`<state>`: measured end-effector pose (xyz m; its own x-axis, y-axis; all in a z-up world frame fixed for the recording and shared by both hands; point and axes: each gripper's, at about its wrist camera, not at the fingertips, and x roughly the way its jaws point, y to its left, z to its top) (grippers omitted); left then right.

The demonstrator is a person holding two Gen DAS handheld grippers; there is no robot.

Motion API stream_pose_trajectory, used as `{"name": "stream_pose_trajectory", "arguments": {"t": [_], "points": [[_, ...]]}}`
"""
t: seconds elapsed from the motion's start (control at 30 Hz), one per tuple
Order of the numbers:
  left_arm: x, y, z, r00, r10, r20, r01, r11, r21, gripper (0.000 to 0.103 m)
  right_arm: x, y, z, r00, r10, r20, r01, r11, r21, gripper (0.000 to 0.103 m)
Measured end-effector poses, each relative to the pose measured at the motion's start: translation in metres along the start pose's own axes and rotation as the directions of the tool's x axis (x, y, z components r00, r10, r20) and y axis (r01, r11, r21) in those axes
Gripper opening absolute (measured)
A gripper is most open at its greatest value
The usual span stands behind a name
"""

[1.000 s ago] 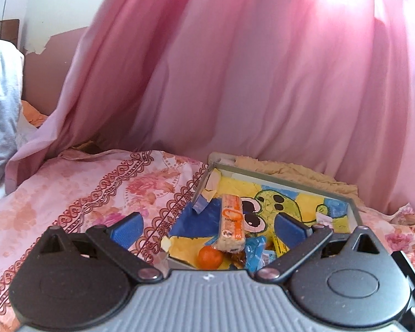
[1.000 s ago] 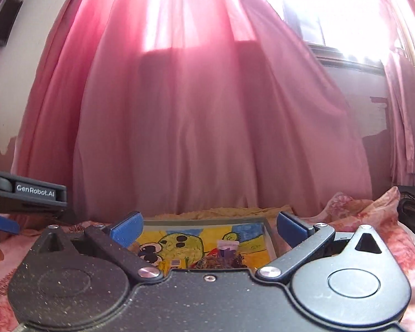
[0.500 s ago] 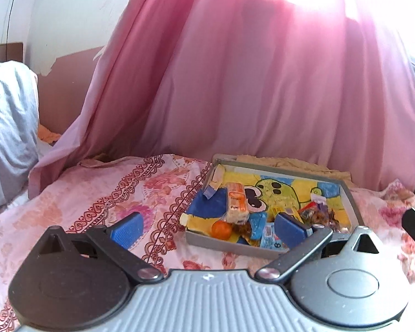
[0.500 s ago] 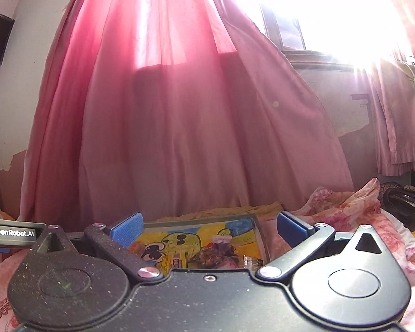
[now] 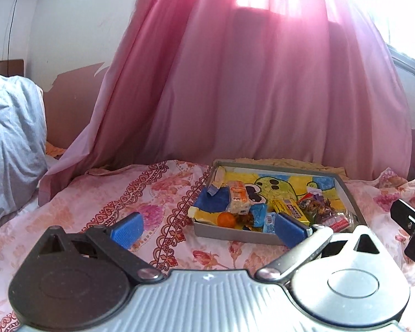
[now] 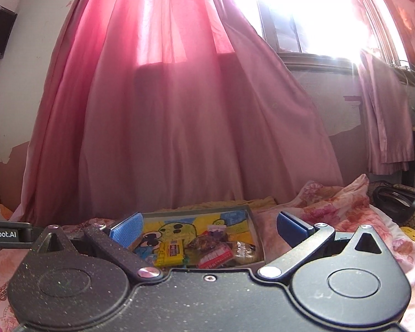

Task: Organize snacks

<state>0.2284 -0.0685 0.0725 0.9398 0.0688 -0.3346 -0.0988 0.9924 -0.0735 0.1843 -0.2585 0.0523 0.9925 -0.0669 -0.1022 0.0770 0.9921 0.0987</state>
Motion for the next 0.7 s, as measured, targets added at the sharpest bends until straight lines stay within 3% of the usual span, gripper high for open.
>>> {"name": "stream_pose_trajectory", "arguments": {"t": [0.23, 0.5, 0.7], "points": [[-0.011, 0.007, -0.013, 1.0, -0.003, 0.018, 0.003, 1.0, 0.003, 0.102, -0.014, 0.006, -0.01, 1.0, 0.0, -0.001, 0.0, 1.0, -0.006, 0.102], [-0.023, 0.025, -0.046, 1.0, 0.004, 0.004, -0.004, 0.997, -0.075, 0.103, -0.032, 0.01, -0.027, 0.999, 0.02, -0.046, -0.02, 1.0, -0.007, 0.102], [-0.031, 0.031, -0.061, 1.0, 0.002, 0.008, -0.001, 0.999, -0.054, 0.103, -0.042, 0.017, -0.037, 0.997, 0.024, -0.07, -0.026, 0.999, -0.026, 0.102]]}}
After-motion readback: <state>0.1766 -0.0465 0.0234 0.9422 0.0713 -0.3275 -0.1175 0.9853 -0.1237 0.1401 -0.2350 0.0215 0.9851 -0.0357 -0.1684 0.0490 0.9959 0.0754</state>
